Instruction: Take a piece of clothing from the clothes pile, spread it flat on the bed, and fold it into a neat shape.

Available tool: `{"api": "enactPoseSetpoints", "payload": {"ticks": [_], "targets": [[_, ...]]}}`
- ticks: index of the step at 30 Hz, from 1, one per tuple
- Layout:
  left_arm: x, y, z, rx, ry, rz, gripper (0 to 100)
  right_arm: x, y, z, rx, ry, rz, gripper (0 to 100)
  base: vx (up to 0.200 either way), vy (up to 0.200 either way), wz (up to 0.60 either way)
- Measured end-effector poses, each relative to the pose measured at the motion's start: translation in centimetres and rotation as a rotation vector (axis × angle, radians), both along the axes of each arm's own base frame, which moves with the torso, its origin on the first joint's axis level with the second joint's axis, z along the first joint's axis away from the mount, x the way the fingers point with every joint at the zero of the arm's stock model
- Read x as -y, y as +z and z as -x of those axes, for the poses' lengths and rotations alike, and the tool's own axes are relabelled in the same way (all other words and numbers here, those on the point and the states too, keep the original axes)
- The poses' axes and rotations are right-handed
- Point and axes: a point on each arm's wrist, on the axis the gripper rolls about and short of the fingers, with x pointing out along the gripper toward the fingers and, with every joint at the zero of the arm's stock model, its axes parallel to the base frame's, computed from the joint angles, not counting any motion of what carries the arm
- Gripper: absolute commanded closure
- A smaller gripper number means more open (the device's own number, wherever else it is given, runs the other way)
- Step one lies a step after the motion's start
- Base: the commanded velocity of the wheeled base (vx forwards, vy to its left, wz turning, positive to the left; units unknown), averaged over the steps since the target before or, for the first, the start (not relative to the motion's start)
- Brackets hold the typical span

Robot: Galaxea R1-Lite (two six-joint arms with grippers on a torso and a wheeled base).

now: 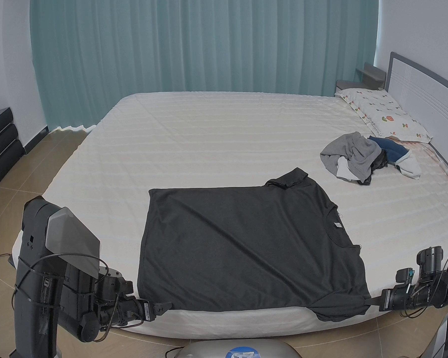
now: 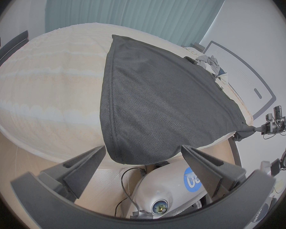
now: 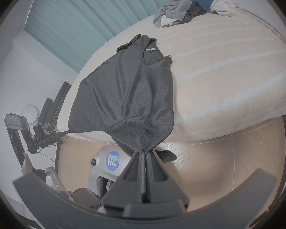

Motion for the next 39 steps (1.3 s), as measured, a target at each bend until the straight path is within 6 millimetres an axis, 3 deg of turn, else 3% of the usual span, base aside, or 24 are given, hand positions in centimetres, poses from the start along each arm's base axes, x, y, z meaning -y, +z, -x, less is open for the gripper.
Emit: {"api": "enactPoseSetpoints", "payload": {"ticks": [22,39], "targets": [[-1.1,0.5,1.9,-0.061,0.043,-0.051,100,0.1,0.0,0.2,-0.013,-0.005,-0.002,100,0.000,0.000,0.00],[-2.0,2.0,3.4,-0.087,0.069,-0.160,100,-0.1,0.0,1.4,-0.099,0.032,0.022,100,0.000,0.000,0.00]]}}
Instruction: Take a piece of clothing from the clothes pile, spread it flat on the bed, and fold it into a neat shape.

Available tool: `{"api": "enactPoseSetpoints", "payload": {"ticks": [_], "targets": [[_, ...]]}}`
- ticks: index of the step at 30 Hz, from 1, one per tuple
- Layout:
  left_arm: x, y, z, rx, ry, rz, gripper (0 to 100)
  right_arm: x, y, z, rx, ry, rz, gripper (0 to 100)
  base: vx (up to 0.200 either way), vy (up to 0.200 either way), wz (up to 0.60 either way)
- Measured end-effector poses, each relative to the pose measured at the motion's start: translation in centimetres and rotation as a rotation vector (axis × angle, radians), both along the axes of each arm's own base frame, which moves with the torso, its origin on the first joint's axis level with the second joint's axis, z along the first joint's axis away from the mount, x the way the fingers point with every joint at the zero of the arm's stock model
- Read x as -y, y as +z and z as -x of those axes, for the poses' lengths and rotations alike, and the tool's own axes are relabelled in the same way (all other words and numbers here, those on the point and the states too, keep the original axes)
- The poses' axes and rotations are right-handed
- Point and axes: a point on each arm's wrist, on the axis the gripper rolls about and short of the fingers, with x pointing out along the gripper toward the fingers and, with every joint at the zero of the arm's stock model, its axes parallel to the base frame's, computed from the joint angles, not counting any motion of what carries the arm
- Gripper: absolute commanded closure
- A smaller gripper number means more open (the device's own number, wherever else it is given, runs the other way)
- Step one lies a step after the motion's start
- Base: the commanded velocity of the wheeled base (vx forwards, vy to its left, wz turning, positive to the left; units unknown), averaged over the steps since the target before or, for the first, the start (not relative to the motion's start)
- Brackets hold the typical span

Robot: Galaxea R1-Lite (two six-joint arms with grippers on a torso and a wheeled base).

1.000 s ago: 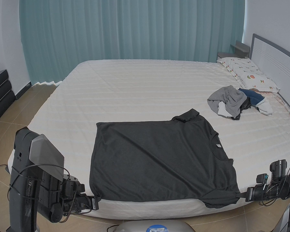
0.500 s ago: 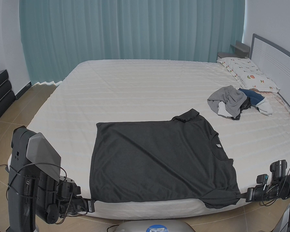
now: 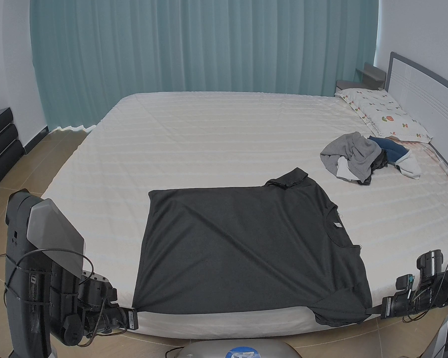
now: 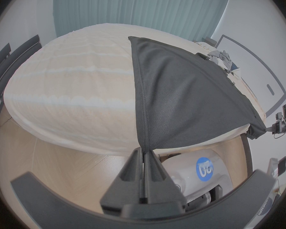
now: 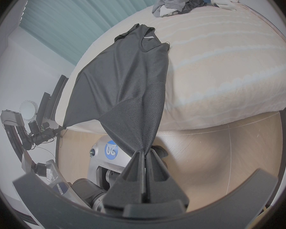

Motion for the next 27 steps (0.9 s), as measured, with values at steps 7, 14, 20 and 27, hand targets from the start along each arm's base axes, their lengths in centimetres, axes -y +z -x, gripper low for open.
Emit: {"api": "enactPoseSetpoints", "payload": {"ticks": [7,14,20,27], "targets": [[-0.1,0.8,1.0,-0.076,-0.013,-0.029,100,0.1,0.0,0.7,-0.042,0.029,0.011,100,0.000,0.000,0.00],[-0.2,1.5,1.6,-0.106,-0.006,-0.074,100,0.0,0.4,1.7,-0.082,0.052,0.014,100,0.000,0.000,0.00],[-0.3,1.7,2.1,-0.141,-0.008,-0.087,100,-0.1,0.7,2.1,-0.094,0.066,0.016,100,0.000,0.000,0.00],[-0.3,3.3,2.7,-0.135,-0.010,-0.068,100,-0.2,1.8,2.6,-0.057,0.076,-0.003,100,0.000,0.000,0.00]]}}
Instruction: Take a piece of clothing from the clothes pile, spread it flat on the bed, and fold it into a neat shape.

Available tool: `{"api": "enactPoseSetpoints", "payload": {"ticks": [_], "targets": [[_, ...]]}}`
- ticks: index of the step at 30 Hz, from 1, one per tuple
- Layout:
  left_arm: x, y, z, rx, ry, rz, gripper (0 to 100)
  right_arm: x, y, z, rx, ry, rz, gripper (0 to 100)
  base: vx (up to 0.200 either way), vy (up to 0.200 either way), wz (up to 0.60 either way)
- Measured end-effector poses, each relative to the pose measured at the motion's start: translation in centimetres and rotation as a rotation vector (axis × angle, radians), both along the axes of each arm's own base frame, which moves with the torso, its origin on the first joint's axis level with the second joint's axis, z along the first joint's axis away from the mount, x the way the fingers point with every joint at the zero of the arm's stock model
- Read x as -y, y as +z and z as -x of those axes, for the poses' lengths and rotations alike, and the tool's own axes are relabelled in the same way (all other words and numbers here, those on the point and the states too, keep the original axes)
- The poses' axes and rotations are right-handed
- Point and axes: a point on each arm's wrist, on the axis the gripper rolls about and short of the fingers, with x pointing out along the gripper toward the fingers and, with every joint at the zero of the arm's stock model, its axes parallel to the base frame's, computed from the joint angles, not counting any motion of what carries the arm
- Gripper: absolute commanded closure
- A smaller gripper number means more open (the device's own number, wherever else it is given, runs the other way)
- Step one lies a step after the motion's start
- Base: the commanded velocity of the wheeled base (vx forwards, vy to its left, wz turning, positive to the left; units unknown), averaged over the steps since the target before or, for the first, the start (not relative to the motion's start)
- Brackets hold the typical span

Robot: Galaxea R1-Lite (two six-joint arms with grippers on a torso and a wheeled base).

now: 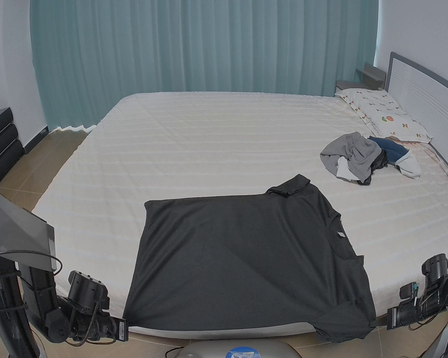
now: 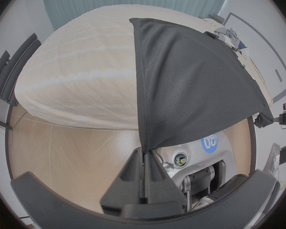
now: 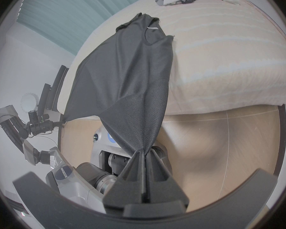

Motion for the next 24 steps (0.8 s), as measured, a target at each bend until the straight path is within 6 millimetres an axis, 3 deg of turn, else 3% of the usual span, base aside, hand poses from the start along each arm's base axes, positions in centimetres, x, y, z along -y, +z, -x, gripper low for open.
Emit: {"api": "enactPoseSetpoints", "payload": {"ticks": [3,4,14,24], "targets": [[0.0,0.6,-0.2,0.035,0.020,0.024,100,-0.1,0.7,-0.1,0.060,0.011,-0.043,100,0.000,0.000,0.00],[0.3,1.4,-1.4,0.111,0.104,0.100,100,0.0,1.7,-0.8,0.128,-0.017,-0.071,100,0.000,0.000,0.00],[1.5,3.8,-6.5,0.294,0.344,0.348,100,0.7,4.6,-4.5,0.249,-0.158,-0.146,100,0.000,0.000,0.00],[0.2,5.4,-7.4,0.372,0.421,0.390,100,1.0,6.4,-6.2,0.355,-0.188,-0.164,100,0.000,0.000,0.00]]}}
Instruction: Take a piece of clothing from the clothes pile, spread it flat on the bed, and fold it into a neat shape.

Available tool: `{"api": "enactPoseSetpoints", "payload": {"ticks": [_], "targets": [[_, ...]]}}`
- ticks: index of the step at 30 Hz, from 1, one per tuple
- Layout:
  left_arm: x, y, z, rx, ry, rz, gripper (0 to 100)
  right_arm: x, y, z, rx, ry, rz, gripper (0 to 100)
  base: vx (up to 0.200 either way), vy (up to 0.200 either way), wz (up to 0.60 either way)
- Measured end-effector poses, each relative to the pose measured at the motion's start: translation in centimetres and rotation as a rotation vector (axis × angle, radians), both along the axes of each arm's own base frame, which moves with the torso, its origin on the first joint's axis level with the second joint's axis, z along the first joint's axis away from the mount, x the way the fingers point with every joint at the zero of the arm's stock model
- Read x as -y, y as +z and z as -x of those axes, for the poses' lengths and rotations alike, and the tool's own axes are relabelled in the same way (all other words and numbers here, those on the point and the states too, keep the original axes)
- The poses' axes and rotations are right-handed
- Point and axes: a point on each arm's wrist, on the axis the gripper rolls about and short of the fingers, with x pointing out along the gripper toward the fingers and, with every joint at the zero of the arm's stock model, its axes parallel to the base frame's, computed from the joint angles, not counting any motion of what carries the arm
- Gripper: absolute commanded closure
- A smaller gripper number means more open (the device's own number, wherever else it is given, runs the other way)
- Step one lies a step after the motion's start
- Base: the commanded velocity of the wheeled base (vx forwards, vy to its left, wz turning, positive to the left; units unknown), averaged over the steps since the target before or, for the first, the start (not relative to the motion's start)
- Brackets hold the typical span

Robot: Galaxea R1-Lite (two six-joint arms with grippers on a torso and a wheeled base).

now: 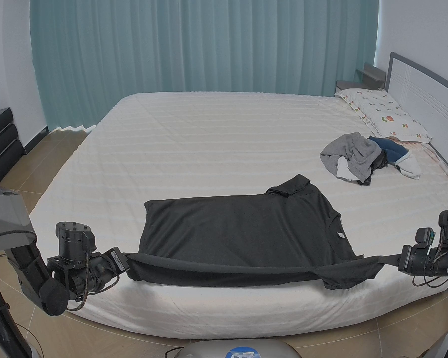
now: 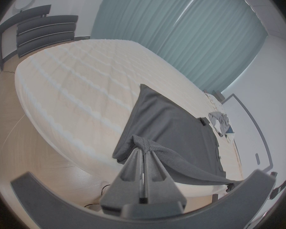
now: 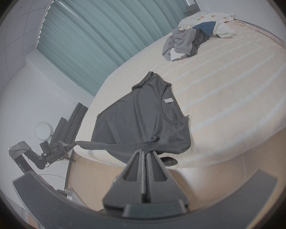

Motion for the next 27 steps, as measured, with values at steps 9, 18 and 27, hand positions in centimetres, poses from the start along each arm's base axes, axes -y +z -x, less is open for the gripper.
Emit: {"api": "enactPoseSetpoints", "payload": {"ticks": [9,18,27], "targets": [[-0.4,-0.1,0.7,-0.019,0.006,0.000,100,0.0,0.3,-0.1,0.015,0.002,-0.001,100,0.000,0.000,0.00],[-0.3,-0.3,-0.5,-0.008,0.007,0.010,100,-0.3,0.5,-1.2,0.034,0.027,0.004,100,0.000,0.000,0.00],[-0.2,-1.5,-3.3,0.001,0.022,0.014,100,-0.4,-0.2,-4.2,0.029,0.044,0.016,100,0.000,0.000,0.00]]}}
